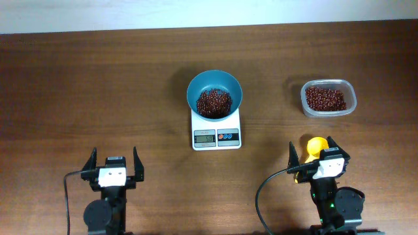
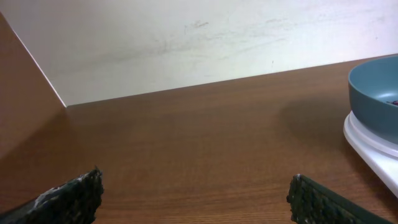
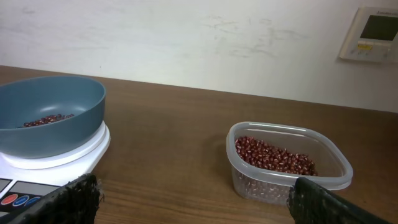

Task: Scoop item into bowl and weigh 50g on scale

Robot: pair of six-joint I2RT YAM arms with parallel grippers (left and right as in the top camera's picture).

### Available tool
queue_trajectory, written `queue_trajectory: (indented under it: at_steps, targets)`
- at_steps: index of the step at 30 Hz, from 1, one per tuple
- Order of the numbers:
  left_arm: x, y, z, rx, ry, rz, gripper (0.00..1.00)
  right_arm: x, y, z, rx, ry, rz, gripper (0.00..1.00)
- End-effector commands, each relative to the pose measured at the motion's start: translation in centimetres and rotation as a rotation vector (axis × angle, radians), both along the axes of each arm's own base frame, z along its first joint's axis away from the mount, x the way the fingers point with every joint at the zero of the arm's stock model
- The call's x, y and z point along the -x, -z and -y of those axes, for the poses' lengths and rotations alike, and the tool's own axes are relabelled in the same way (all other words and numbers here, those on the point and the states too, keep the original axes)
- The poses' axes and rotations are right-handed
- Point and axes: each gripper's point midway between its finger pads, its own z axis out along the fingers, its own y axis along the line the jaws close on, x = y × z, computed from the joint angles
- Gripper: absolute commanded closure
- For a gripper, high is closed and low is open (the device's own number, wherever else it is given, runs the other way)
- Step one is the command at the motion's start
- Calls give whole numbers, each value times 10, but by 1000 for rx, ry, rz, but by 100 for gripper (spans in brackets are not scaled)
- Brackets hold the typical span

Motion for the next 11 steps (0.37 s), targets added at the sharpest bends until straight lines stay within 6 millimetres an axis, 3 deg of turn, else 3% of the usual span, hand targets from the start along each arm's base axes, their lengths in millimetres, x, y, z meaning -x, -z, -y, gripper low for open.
queue_trajectory:
  at_steps: [1, 11]
  targets:
    - [0, 1, 0, 16, 1, 7, 1, 0, 3, -1, -3, -1, -2, 1]
    - [0, 1, 0, 16, 1, 7, 1, 0, 3, -1, -3, 0, -2, 1]
